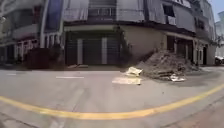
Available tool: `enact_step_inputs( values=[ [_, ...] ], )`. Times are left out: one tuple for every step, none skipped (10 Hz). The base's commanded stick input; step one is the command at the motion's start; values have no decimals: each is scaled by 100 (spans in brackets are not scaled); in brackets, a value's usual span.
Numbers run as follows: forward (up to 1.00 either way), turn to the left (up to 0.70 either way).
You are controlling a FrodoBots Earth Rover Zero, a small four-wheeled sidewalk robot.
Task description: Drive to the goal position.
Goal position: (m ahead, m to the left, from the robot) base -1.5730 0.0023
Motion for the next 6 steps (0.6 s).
enact_step_inputs(
  values=[
    [-100, 0],
    [-100, 0],
    [-100, 0],
    [-100, 0],
    [-100, 0],
    [-100, 0]
  ],
)
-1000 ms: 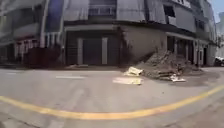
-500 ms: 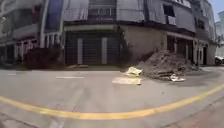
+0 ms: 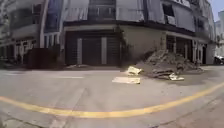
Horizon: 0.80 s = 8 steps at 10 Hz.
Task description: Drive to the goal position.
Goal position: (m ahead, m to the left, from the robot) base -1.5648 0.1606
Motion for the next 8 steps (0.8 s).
enact_step_inputs(
  values=[
    [-100, 0],
    [-40, 0],
    [0, 0],
    [0, 0],
    [0, 0],
    [0, 0],
    [0, 0],
    [0, 0]
  ],
)
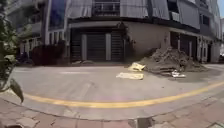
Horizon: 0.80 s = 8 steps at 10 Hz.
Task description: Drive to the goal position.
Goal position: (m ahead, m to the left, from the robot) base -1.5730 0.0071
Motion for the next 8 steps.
enact_step_inputs(
  values=[
    [0, 0],
    [0, 0],
    [0, 0],
    [0, 40],
    [0, 91],
    [0, 100],
    [0, 100],
    [0, 100]
  ],
)
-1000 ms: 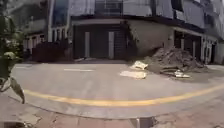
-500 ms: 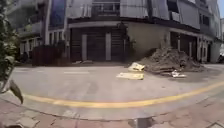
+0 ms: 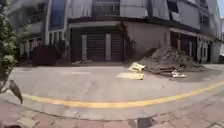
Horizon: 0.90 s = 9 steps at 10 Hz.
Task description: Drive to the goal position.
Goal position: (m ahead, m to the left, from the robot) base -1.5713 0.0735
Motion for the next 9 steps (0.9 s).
enact_step_inputs(
  values=[
    [0, 100],
    [0, 100],
    [0, 100],
    [0, 100],
    [0, 100],
    [0, 100],
    [0, 100],
    [0, 100],
    [0, 100]
  ],
)
